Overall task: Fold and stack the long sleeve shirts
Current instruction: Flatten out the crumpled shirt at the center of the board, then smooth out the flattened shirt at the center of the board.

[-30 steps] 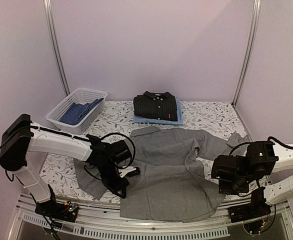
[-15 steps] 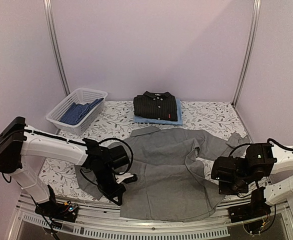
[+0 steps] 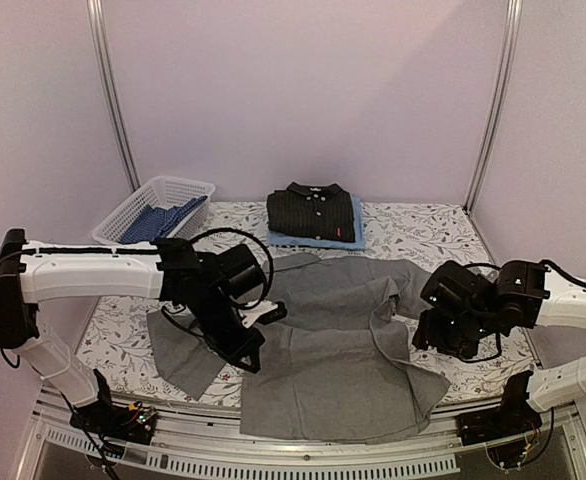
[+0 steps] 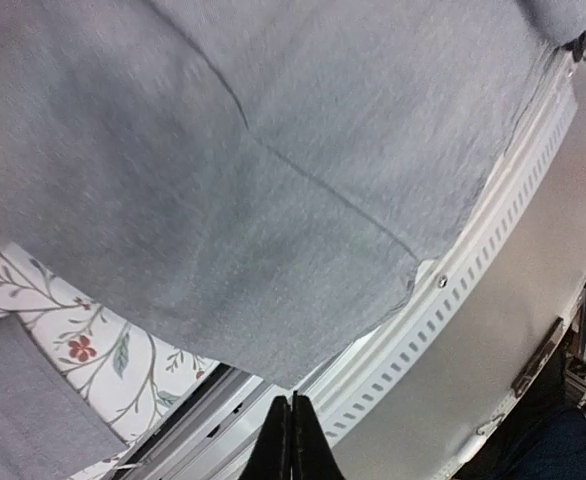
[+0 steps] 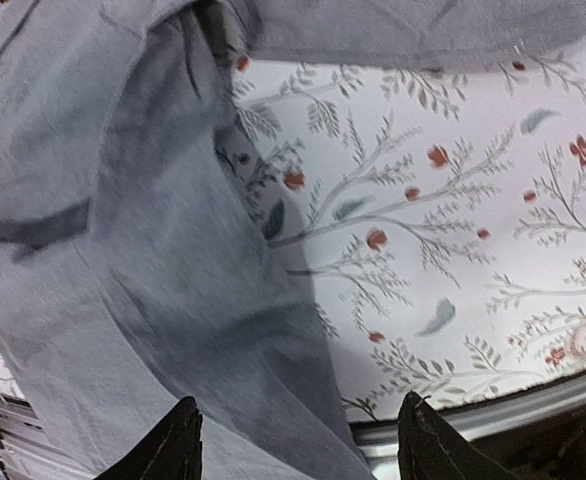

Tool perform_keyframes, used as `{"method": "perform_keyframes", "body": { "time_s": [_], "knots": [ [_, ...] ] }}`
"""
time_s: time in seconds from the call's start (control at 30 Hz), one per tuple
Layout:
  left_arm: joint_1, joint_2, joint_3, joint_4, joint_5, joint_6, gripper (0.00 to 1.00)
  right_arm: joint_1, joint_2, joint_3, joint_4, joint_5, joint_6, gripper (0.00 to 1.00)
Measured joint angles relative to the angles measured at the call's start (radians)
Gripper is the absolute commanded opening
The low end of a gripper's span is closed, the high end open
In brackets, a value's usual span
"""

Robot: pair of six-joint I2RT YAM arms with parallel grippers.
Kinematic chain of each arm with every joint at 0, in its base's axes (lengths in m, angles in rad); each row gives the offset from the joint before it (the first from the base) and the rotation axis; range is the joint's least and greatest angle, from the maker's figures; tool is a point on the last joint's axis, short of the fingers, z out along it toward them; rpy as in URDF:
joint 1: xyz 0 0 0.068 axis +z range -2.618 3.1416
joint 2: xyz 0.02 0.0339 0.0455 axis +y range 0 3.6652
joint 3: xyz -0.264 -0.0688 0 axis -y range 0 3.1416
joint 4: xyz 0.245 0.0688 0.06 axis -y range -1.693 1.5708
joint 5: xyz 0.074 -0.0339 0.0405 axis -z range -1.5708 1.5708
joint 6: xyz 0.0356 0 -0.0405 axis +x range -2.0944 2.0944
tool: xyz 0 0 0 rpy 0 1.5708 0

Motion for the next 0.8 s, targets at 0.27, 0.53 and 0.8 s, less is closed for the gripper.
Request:
{"method": "perform_keyframes", "body": {
  "time_s": [0.27,0.53,0.8],
  "knots": [
    [0.253,-0.001,0.222,0.020,-0.163,0.013,0.10,-0.395,0.061,0.021,0.399,-0.111,-0.361,0.54],
    [0.470,0.257,0.344,0.136,-0.215,0.082,0.21,-0.535,0.450,0.292,0.654,-0.261,-0.613,0.42],
    [0.523,0.493,0.511,0.188,-0.264,0.127,0.40,-0.541,0.759,0.410,0.755,-0.324,-0.714,0.41]
  ]
}}
